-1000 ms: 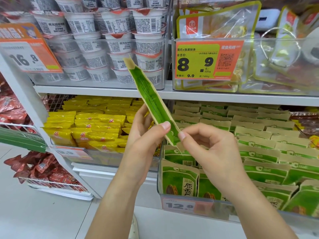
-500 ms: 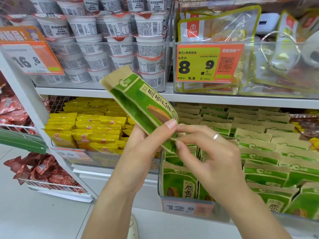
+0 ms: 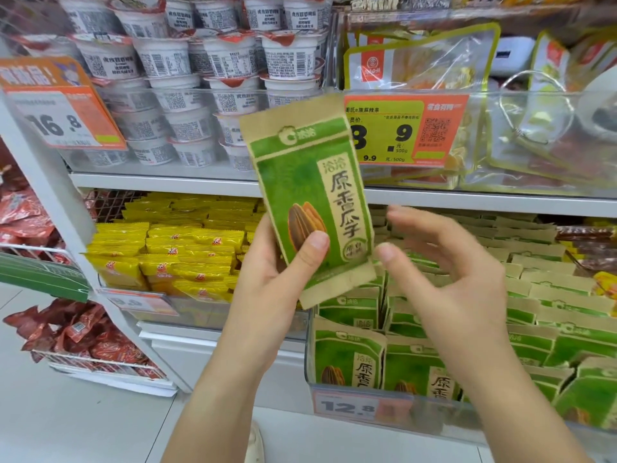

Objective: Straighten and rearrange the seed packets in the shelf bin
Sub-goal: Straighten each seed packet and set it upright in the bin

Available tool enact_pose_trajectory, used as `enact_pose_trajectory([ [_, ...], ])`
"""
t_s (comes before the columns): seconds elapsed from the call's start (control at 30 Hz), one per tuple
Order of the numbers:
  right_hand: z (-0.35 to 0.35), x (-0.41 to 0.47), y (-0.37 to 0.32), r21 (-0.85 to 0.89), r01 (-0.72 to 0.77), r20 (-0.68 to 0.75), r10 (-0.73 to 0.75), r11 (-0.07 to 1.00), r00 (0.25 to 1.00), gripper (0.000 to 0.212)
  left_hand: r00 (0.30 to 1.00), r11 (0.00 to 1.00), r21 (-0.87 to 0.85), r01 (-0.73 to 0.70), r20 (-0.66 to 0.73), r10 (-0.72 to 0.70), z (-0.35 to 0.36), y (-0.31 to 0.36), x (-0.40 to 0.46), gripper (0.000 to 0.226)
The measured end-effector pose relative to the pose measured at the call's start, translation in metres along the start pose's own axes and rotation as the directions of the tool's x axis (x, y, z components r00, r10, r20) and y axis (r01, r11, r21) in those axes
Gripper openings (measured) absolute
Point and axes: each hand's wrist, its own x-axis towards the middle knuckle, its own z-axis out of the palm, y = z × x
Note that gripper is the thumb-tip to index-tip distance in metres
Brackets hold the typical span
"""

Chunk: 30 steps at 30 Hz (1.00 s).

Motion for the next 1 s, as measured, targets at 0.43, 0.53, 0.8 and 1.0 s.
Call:
enact_pose_trajectory([
  [0.43, -0.038, 0.018, 0.004, 0.336, -0.419, 0.355, 0.298, 0.844, 0.886, 0.033, 0.991, 0.990, 0.142, 0.014, 0.127, -0.032, 0.013, -0.006, -0.003, 0.040],
  [0.53, -0.042, 0.020, 0.000, 0.303, -0.449, 0.388, 0.322, 0.840, 0.864, 0.031, 0.996, 0.982, 0.186, -0.020, 0.087, 0.004, 0.014, -0.009, -0.004, 0.042],
  [0.8, -0.049, 0.020, 0.006, 0.339, -0.294, 0.209, 0.234, 0.894, 0.950, 0.037, 0.996, 0.995, -0.095, 0.025, 0.089, -0.017, 0.006, 0.007, -0.001, 0.037],
  [1.0, -0.053, 0.024, 0.009, 0.191, -0.228, -0.031, 0.238, 0.955, 0.971, 0.030, 0.995, 0.761, 0.642, -0.099, 0.046, 0.091, -0.021, -0.005, 0.007, 0.016],
])
